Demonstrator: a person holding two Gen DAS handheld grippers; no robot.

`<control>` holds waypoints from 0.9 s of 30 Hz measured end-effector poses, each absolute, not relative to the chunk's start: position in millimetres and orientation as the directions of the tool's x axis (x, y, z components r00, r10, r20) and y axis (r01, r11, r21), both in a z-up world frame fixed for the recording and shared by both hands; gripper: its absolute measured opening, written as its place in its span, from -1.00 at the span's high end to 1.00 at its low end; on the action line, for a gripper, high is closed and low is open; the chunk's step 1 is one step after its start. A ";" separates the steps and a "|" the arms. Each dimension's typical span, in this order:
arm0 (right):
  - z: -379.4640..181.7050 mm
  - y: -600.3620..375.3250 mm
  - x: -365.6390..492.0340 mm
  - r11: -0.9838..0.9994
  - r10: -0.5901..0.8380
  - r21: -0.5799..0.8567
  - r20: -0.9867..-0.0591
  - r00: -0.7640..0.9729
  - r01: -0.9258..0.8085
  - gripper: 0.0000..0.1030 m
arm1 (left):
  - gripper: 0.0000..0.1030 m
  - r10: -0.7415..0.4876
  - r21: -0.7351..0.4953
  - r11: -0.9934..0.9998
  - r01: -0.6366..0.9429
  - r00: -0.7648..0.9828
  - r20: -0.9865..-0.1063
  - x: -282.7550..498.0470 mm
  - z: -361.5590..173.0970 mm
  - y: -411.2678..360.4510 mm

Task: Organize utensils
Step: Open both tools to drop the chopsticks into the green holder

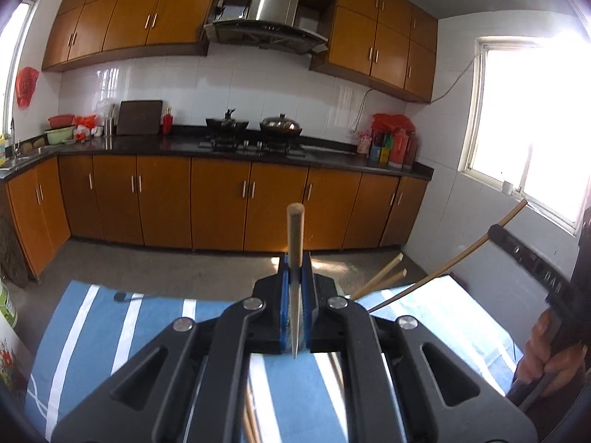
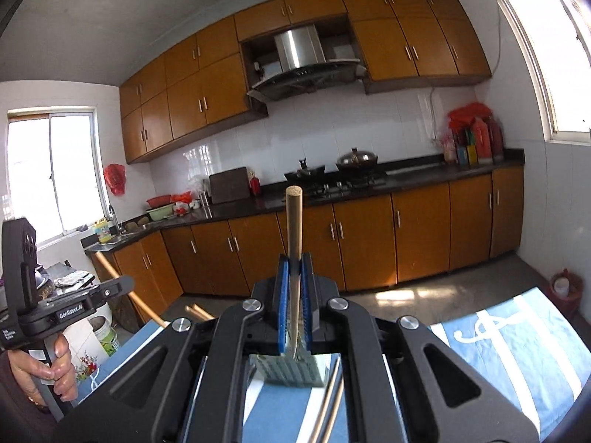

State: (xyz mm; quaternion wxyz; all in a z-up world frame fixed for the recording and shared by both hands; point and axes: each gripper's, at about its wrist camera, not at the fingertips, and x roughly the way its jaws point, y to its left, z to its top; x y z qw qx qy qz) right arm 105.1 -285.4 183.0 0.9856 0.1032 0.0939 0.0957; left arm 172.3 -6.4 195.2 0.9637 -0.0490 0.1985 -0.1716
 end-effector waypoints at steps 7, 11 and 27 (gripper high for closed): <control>184.8 -265.1 149.4 0.971 0.171 0.196 -0.170 0.970 -0.137 0.86 | 0.86 -0.300 -0.134 0.953 0.273 0.911 -0.284 209.9 223.7 -42.4; 170.9 -263.7 177.0 0.969 0.160 0.221 -0.228 0.961 -0.109 0.86 | 0.86 -0.274 -0.122 0.961 0.247 0.906 -0.324 236.2 207.5 -54.2; 138.4 -261.1 195.6 0.967 0.188 0.228 -0.322 0.928 -0.117 0.85 | 0.55 -0.278 -0.151 0.960 0.235 0.859 -0.430 273.2 167.7 -51.4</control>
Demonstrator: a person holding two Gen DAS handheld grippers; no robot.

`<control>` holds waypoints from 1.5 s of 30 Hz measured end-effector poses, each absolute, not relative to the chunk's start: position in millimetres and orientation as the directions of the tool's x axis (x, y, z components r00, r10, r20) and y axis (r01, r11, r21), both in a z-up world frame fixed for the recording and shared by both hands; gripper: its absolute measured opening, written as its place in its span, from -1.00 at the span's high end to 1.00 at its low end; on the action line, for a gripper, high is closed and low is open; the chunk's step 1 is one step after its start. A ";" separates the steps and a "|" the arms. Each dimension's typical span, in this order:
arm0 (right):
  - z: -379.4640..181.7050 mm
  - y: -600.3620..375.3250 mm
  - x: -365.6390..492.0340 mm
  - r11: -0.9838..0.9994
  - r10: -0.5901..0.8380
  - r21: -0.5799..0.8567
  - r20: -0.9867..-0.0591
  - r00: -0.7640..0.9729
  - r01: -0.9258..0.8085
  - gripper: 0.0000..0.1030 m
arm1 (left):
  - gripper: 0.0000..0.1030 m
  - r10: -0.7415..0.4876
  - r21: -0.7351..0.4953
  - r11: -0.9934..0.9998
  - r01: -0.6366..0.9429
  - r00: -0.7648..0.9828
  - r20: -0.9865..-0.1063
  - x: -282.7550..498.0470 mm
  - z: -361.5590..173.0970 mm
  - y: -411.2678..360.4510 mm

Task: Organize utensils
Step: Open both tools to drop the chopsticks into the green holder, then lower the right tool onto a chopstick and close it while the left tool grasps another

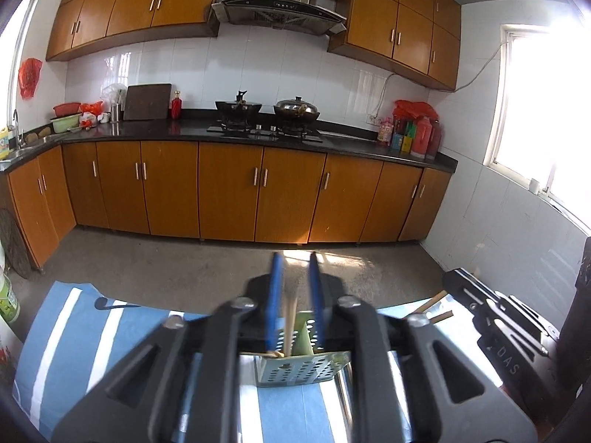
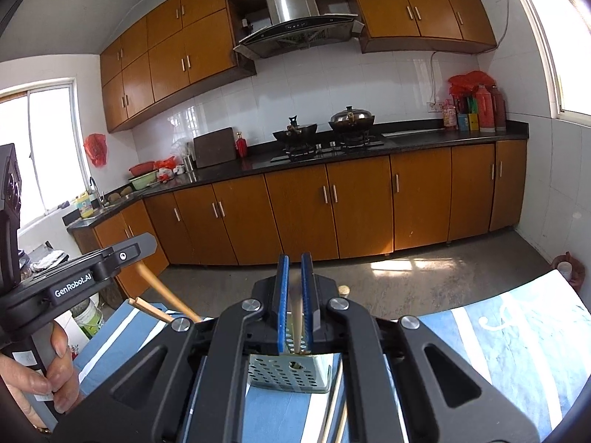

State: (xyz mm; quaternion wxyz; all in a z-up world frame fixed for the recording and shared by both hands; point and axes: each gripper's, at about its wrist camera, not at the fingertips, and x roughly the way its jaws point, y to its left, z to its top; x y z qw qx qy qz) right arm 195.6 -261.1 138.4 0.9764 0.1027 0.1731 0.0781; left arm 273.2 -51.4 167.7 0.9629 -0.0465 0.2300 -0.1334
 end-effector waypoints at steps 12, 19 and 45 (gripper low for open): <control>124.7 -308.5 131.6 0.971 0.071 0.239 -0.349 0.934 0.016 0.47 | 0.40 -0.261 -0.124 0.965 0.231 0.884 -0.387 203.1 182.4 -11.0; 41.1 -321.1 135.8 0.974 0.040 0.210 -0.550 0.834 0.091 0.47 | 0.37 -0.191 -0.085 0.981 0.172 0.836 -0.514 176.1 116.3 28.0; -88.9 -277.9 191.0 0.985 -0.001 0.106 -0.780 0.626 0.134 0.85 | 0.39 -0.224 -0.187 0.974 0.124 0.601 -0.767 231.9 -46.6 47.6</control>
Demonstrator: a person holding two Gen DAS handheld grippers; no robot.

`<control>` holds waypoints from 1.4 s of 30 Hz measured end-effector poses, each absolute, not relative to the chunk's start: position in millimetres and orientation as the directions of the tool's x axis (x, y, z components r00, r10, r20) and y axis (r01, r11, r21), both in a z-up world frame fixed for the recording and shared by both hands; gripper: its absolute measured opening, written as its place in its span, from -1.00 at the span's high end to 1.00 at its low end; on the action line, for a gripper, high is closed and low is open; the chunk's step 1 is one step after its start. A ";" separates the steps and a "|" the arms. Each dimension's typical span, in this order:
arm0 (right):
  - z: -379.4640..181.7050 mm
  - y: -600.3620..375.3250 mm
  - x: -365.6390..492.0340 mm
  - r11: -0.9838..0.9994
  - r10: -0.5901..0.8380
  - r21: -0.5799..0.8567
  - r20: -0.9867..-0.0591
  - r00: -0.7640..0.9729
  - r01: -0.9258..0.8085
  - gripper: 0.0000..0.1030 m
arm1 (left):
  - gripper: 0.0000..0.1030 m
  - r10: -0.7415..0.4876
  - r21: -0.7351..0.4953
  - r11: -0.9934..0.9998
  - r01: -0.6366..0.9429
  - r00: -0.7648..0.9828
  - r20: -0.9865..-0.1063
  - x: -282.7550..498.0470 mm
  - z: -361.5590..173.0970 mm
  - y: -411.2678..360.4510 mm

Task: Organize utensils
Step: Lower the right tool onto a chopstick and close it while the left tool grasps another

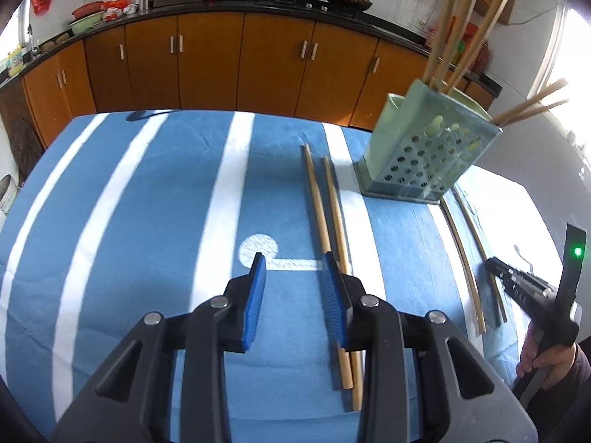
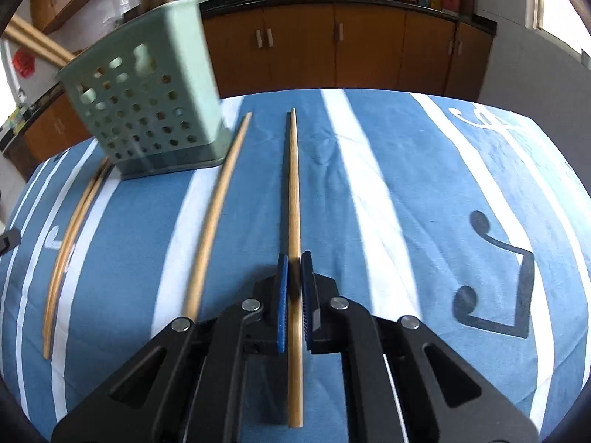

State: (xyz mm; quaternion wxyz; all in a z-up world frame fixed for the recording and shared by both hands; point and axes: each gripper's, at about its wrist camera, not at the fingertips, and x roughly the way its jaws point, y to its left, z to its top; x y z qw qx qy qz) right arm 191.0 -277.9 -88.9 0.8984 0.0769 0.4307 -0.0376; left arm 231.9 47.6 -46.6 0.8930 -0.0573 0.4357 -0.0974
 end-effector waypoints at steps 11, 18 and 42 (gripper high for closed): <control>-89.8 -298.5 187.3 0.980 -0.047 0.086 -0.780 0.624 0.181 0.85 | 0.73 -0.243 -0.169 0.968 0.185 0.529 -0.813 241.3 -79.4 12.8; -89.3 -298.4 188.2 0.981 -0.044 0.084 -0.779 0.626 0.173 0.85 | 0.83 -0.209 -0.130 0.974 0.186 0.519 -0.829 240.5 -91.8 6.9; -89.6 -284.1 184.4 0.992 -0.005 0.077 -0.761 0.649 0.097 0.84 | 0.67 -0.142 -0.063 0.987 0.148 0.609 -0.781 245.9 -92.7 40.4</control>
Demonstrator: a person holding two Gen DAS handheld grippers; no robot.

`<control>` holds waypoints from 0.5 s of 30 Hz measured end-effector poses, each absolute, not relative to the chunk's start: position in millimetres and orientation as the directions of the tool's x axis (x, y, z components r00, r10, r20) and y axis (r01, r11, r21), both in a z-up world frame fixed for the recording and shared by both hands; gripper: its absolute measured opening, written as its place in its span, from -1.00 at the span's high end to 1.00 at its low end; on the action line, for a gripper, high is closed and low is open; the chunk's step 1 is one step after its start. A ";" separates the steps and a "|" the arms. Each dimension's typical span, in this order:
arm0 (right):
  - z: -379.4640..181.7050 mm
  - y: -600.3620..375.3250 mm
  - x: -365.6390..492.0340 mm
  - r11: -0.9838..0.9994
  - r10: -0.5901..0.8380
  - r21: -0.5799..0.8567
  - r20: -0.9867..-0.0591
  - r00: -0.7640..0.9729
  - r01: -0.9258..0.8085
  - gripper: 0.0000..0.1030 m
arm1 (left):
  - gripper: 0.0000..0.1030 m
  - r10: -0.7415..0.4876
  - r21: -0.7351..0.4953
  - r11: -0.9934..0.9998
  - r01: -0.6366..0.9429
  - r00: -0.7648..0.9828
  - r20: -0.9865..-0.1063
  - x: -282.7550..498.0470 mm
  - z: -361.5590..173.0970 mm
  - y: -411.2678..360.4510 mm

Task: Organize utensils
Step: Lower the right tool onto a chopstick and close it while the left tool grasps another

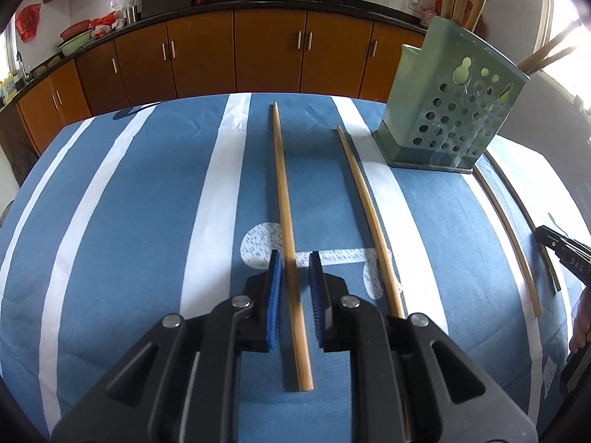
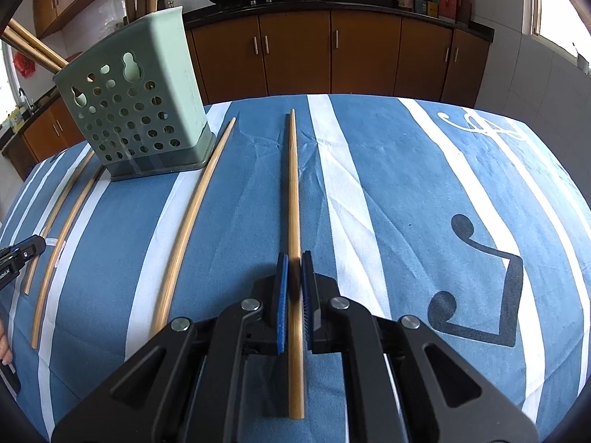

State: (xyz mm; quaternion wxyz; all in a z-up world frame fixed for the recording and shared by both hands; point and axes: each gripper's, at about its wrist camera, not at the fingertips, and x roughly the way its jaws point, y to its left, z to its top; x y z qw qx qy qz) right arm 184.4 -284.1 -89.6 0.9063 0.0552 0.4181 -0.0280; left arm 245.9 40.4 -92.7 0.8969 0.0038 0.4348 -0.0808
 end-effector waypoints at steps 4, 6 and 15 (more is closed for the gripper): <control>-89.3 -283.4 184.2 0.993 -0.007 0.074 -0.761 0.649 0.097 0.84 | 0.67 -0.137 -0.058 0.987 0.147 0.609 -0.781 246.8 -93.3 41.0; -89.6 -284.6 184.3 0.992 -0.002 0.080 -0.761 0.649 0.097 0.84 | 0.67 -0.121 -0.038 0.988 0.148 0.611 -0.782 246.7 -93.7 39.0; -89.6 -285.0 184.5 0.992 0.002 0.085 -0.761 0.649 0.097 0.84 | 0.67 -0.110 -0.026 0.989 0.144 0.611 -0.784 247.2 -94.0 38.5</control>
